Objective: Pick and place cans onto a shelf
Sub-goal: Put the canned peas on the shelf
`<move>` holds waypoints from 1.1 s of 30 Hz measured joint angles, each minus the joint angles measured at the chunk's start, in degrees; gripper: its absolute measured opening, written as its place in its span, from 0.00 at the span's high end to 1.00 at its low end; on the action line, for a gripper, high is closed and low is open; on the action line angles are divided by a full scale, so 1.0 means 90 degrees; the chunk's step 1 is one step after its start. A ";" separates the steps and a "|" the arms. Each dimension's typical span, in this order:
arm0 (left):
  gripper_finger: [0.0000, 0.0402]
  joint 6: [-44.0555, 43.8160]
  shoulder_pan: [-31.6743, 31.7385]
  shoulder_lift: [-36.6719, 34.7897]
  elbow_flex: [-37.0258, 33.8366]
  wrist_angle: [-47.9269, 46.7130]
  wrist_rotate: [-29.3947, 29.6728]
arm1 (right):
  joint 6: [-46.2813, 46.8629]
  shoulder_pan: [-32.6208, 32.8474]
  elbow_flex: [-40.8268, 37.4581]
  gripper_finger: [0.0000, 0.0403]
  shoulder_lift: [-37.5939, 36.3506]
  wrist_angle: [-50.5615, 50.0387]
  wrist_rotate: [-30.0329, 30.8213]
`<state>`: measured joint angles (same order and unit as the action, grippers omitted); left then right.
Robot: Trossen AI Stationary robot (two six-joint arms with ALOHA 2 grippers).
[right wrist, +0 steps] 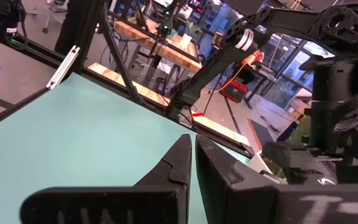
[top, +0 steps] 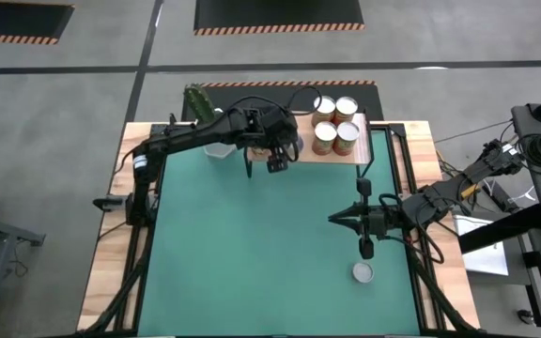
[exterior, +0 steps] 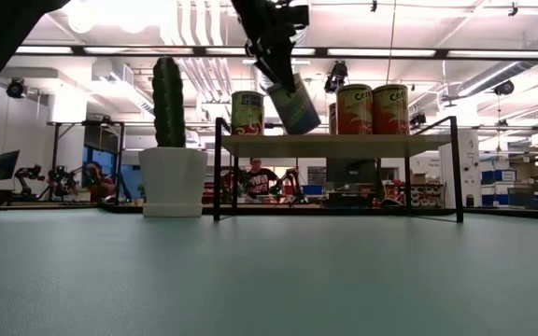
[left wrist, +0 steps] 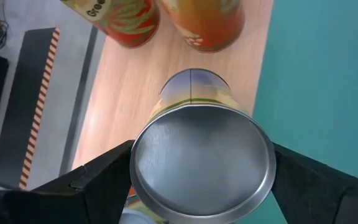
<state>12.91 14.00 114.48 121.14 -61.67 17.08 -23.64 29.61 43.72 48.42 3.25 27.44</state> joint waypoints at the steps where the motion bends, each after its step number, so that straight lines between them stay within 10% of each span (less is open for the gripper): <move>1: 0.22 -0.0003 0.0000 0.0000 0.0000 0.0000 -0.0004 | 0.0001 0.0000 -0.0001 0.97 0.0000 -0.0001 0.0002; 33: 0.21 -0.0041 0.0000 0.0000 0.0000 0.0194 -0.0008 | 0.0027 0.0000 -0.0002 0.97 0.0000 0.0000 0.0134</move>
<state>12.53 14.00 114.48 121.14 -59.92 17.01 -23.40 29.61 43.71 48.42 3.25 28.64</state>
